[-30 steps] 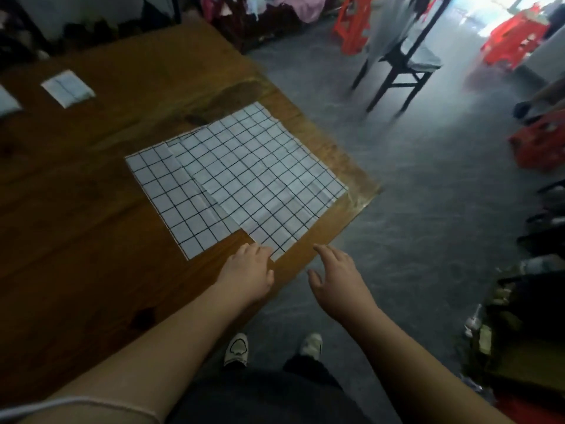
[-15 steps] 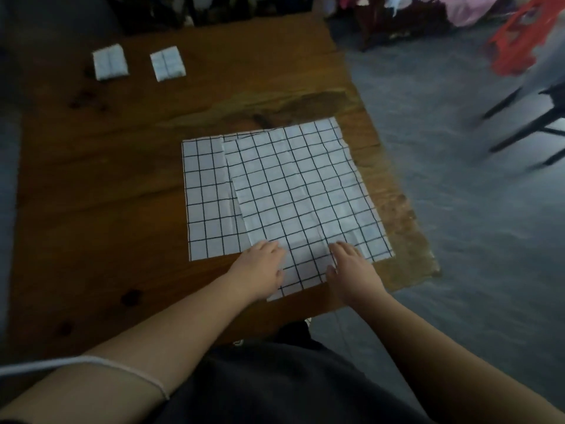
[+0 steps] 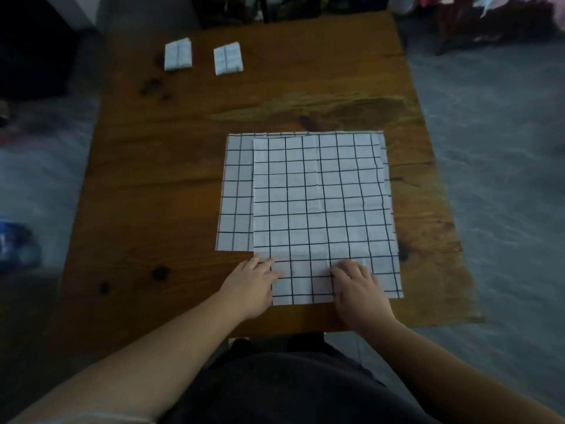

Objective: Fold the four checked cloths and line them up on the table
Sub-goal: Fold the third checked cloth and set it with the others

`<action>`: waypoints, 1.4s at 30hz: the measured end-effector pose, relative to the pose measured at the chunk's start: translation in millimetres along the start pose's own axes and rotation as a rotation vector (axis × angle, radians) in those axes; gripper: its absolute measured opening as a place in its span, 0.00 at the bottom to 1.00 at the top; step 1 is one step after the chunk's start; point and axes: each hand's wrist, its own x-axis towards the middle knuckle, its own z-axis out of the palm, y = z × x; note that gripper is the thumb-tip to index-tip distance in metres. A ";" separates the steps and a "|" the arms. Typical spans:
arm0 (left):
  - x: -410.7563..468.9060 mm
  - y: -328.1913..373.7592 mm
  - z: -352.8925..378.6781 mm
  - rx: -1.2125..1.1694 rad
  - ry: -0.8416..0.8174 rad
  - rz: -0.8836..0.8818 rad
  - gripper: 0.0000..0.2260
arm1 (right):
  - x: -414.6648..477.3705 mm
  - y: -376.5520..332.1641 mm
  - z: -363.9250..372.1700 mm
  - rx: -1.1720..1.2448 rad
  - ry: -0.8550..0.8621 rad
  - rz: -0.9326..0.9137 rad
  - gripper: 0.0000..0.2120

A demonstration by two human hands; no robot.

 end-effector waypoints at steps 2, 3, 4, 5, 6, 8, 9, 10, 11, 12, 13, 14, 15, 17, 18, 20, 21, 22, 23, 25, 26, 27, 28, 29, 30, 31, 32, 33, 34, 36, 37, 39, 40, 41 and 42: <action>-13.4 -19.8 8.6 -0.022 0.003 -0.025 0.26 | 3.2 -19.7 8.5 -0.021 -0.022 -0.031 0.26; -20.7 -30.6 13.7 -0.034 0.008 -0.042 0.26 | 4.8 -31.4 12.4 -0.030 -0.035 -0.046 0.26; -28.4 -41.7 18.5 -0.049 0.018 -0.060 0.25 | 6.4 -44.0 16.2 -0.039 -0.045 -0.063 0.27; -36.3 -53.5 23.7 -0.065 0.029 -0.080 0.25 | 8.3 -57.6 20.0 -0.050 -0.050 -0.082 0.27; -47.0 -68.0 29.6 -0.085 0.043 -0.099 0.25 | 10.5 -75.0 25.3 -0.064 -0.051 -0.102 0.27; -62.8 -89.8 39.9 -0.127 0.066 -0.128 0.25 | 13.0 -100.3 34.0 -0.075 -0.055 -0.118 0.27; -75.3 -105.2 46.6 -0.145 0.078 -0.144 0.24 | 14.2 -118.7 40.2 -0.077 -0.051 -0.129 0.27; -87.9 -120.6 53.3 -0.161 0.090 -0.158 0.24 | 15.0 -137.0 46.8 -0.078 -0.050 -0.139 0.27; -99.3 -136.0 59.9 -0.171 0.100 -0.168 0.24 | 15.6 -154.6 52.7 -0.083 -0.048 -0.147 0.27; -110.1 -150.9 66.4 -0.179 0.109 -0.174 0.24 | 15.9 -171.1 58.6 -0.090 -0.044 -0.155 0.28; -119.9 -164.7 72.6 -0.184 0.111 -0.176 0.25 | 16.0 -186.3 64.0 -0.095 -0.041 -0.161 0.28; -128.8 -177.4 78.5 -0.190 0.110 -0.173 0.25 | 15.8 -200.0 69.3 -0.096 -0.039 -0.164 0.28; -136.7 -188.9 83.3 -0.197 0.108 -0.170 0.25 | 15.2 -212.2 74.2 -0.095 -0.039 -0.167 0.29; -149.4 -209.2 91.4 -0.207 0.116 -0.165 0.25 | 12.5 -231.9 83.5 -0.096 -0.040 -0.172 0.30; -154.4 -218.0 94.4 -0.208 0.128 -0.161 0.24 | 11.0 -239.4 88.2 -0.098 -0.036 -0.176 0.31; -164.5 -231.9 99.1 -0.212 0.144 -0.151 0.24 | 6.1 -251.3 96.2 -0.103 -0.035 -0.187 0.32; -169.4 -236.9 100.6 -0.215 0.145 -0.146 0.24 | 3.1 -256.2 99.9 -0.099 -0.042 -0.189 0.32; -173.9 -240.7 101.8 -0.213 0.145 -0.140 0.24 | 0.1 -259.7 103.8 -0.086 -0.052 -0.187 0.33; -177.6 -243.2 102.5 -0.211 0.145 -0.138 0.25 | -3.0 -262.7 106.6 -0.061 -0.058 -0.181 0.33; -182.8 -245.0 106.5 -0.212 0.172 -0.136 0.25 | -10.7 -264.0 110.9 0.000 -0.036 -0.155 0.34; -184.1 -244.5 109.4 -0.215 0.205 -0.126 0.25 | -14.7 -261.7 111.7 0.019 -0.007 -0.146 0.33; -185.6 -243.6 113.8 -0.216 0.242 -0.107 0.25 | -19.3 -258.1 112.3 0.029 0.024 -0.136 0.32; -186.9 -242.1 118.9 -0.212 0.277 -0.083 0.25 | -23.6 -253.1 112.0 0.037 0.055 -0.121 0.30; -187.7 -240.1 124.3 -0.201 0.299 -0.059 0.26 | -27.7 -246.2 111.2 0.039 0.086 -0.104 0.29; -188.8 -237.7 129.2 -0.185 0.305 -0.037 0.27 | -31.2 -237.4 110.6 0.031 0.109 -0.088 0.29; -189.4 -235.9 134.2 -0.165 0.295 -0.020 0.29 | -34.5 -228.0 109.7 0.013 0.119 -0.076 0.28; -189.8 -235.0 139.1 -0.144 0.277 -0.010 0.31 | -37.2 -218.0 109.6 -0.019 0.109 -0.068 0.29; -189.9 -235.1 144.8 -0.125 0.258 -0.009 0.32 | -39.7 -209.3 109.6 -0.061 0.086 -0.068 0.29; -189.8 -236.4 150.6 -0.109 0.248 -0.011 0.33 | -41.8 -201.8 110.4 -0.095 0.059 -0.074 0.30; -190.3 -242.3 161.0 -0.089 0.263 -0.011 0.33 | -43.7 -193.4 111.6 -0.132 0.032 -0.091 0.31; -191.3 -245.7 165.1 -0.079 0.284 -0.007 0.31 | -43.7 -192.3 112.2 -0.146 0.032 -0.093 0.31; -192.7 -251.0 169.6 -0.050 0.337 0.006 0.28 | -42.0 -194.2 114.2 -0.166 0.059 -0.082 0.29; -192.8 -252.6 171.0 -0.046 0.368 0.010 0.27 | -40.9 -195.6 115.6 -0.175 0.081 -0.078 0.27; -192.8 -253.7 172.1 -0.057 0.397 0.012 0.27 | -40.3 -196.9 117.0 -0.184 0.106 -0.080 0.25; -193.2 -253.7 171.3 -0.076 0.415 0.015 0.26 | -40.1 -198.0 117.9 -0.192 0.135 -0.088 0.24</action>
